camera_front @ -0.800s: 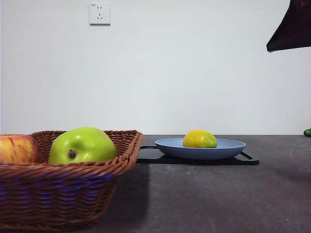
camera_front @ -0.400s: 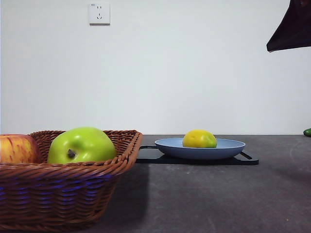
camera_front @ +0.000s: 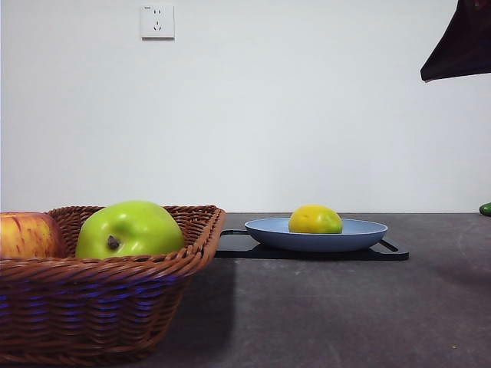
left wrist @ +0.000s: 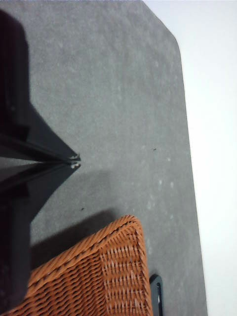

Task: Take the lemon from the basket,put the lemon in the plate,hand out the plate

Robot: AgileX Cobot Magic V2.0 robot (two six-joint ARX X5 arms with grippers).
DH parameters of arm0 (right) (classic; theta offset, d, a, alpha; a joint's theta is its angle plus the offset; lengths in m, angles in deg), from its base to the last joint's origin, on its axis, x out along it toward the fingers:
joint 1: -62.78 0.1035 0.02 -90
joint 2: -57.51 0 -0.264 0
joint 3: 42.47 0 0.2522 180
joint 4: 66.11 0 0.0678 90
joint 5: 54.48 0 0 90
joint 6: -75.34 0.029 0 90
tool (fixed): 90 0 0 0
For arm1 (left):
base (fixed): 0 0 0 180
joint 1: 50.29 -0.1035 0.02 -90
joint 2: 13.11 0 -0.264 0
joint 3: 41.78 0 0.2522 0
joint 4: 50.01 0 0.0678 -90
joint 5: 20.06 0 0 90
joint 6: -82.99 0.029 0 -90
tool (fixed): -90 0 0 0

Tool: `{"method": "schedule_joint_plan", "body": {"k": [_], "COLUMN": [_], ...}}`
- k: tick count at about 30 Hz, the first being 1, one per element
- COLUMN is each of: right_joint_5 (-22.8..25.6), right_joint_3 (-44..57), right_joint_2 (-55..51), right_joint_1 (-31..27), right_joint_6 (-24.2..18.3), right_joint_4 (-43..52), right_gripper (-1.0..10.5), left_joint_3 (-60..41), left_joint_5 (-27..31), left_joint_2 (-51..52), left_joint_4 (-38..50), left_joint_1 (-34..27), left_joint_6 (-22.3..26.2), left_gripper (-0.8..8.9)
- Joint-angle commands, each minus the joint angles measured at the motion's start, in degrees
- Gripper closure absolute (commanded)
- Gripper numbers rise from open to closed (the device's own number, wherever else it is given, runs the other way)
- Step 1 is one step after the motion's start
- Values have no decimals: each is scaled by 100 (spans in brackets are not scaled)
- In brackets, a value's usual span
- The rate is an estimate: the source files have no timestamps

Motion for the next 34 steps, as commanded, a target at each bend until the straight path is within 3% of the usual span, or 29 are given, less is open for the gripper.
{"method": "schedule_joint_plan", "body": {"k": [1,21,26,28,32,34], "right_joint_5": [17,20,151,-212,-1637,-2116], "right_joint_3": [-70,-70,-13,138,669,890], "right_joint_2": [20,17,-476,-813,-1604,-1912], "right_joint_1": [42,42,-186,-540,-1644,-2170], "right_joint_6": [52,50,-450,-490,-485,-483], "right_joint_4": [61,61,-409,-546,-542,-542], "right_gripper": [941,941,941,941,941,941], "left_joint_3": [-68,-68,-68,-68,-68,-68], "left_joint_5": [-22,-20,-22,-20,-24,-22], "left_joint_2": [17,17,17,17,17,17], "left_joint_4": [39,42,42,42,42,42], "left_joint_1": [-17,-17,-17,-17,-17,-17], "left_joint_6": [48,50,50,50,50,50], "left_gripper": [805,805,805,805,805,805]}}
